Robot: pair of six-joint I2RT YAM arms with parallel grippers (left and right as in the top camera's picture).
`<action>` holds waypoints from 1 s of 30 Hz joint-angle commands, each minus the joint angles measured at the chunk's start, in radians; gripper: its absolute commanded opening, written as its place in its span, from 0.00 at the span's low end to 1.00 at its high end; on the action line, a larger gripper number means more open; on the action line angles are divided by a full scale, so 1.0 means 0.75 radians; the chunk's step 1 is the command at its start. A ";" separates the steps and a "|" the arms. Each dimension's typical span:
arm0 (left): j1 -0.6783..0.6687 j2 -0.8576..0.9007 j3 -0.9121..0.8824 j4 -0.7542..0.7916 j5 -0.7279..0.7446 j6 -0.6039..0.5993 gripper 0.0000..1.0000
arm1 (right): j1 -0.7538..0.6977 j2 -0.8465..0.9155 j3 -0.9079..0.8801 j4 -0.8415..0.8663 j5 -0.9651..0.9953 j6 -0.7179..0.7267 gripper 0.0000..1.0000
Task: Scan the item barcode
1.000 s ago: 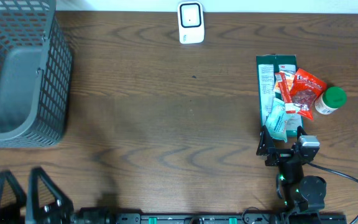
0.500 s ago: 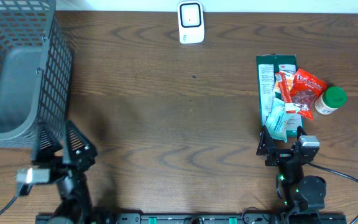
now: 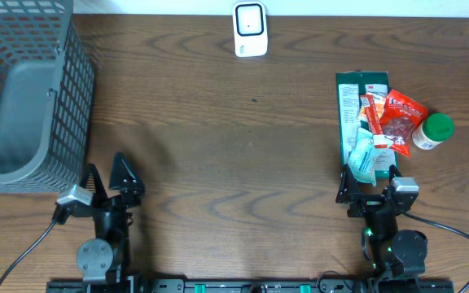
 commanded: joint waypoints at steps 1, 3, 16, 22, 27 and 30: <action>0.007 -0.011 -0.003 -0.098 0.051 0.064 0.83 | -0.008 -0.009 -0.002 -0.006 -0.006 0.000 0.99; 0.007 -0.011 -0.003 -0.159 0.062 0.125 0.83 | -0.008 -0.009 -0.002 -0.006 -0.006 0.000 0.99; 0.007 -0.011 -0.003 -0.182 0.132 0.543 0.83 | -0.008 -0.009 -0.002 -0.006 -0.006 0.000 0.99; -0.001 -0.011 -0.003 -0.243 0.186 0.592 0.83 | -0.008 -0.008 -0.002 -0.006 -0.006 0.000 0.99; -0.034 -0.011 -0.003 -0.274 0.186 0.591 0.83 | -0.008 -0.007 -0.001 -0.006 -0.006 0.000 0.99; -0.035 -0.011 -0.003 -0.288 0.185 0.591 0.83 | -0.008 -0.007 -0.002 -0.006 -0.006 0.000 0.99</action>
